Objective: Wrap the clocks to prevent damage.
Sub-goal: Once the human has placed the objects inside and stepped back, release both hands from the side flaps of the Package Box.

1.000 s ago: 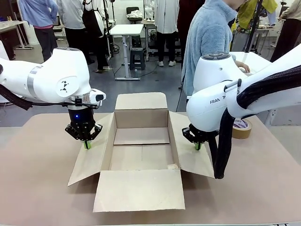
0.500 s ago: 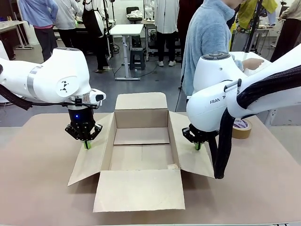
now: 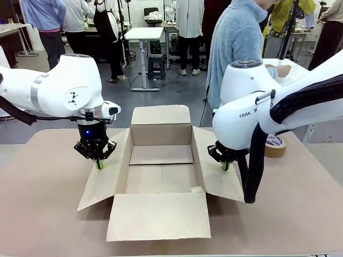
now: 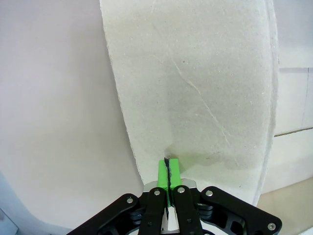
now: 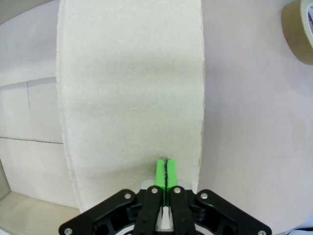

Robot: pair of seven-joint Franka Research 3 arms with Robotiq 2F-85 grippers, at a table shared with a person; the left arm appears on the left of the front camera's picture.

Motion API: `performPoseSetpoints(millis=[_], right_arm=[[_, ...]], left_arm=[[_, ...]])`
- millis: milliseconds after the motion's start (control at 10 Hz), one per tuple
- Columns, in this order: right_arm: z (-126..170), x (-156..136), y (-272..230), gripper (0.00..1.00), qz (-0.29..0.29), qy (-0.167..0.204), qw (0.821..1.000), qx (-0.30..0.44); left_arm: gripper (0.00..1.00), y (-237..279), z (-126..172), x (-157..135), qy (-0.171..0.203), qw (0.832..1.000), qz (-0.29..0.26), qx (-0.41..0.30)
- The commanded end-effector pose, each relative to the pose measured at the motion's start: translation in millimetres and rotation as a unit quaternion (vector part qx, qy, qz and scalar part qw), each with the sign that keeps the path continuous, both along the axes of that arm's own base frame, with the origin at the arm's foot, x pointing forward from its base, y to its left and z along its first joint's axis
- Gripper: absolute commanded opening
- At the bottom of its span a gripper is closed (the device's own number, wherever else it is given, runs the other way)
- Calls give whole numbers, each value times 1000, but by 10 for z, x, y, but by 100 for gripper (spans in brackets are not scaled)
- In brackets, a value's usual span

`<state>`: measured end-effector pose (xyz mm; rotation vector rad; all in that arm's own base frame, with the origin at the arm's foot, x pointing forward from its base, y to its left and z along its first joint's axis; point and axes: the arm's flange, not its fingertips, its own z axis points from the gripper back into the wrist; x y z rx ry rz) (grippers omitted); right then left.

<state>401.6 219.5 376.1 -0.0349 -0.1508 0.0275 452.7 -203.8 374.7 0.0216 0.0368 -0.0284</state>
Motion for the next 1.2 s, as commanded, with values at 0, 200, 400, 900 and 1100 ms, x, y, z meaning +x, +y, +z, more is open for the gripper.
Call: performPoseSetpoints(millis=[0,200,400,900,1100], right_arm=[[-8,-9,2,1,0,2,1000,-3],[-8,-9,2,1,0,2,1000,-3],[-8,-9,2,1,0,2,1000,-3],[-8,-9,2,1,0,2,1000,-3],[-8,-9,2,1,0,2,1000,-3]], left_arm=[[0,7,-10,-7,3,1000,-1,4],[0,7,-10,-7,3,1000,-1,4],[0,7,-10,-7,3,1000,-1,4],[0,7,-10,-7,3,1000,-1,4],[0,7,-10,-7,3,1000,-1,4]])
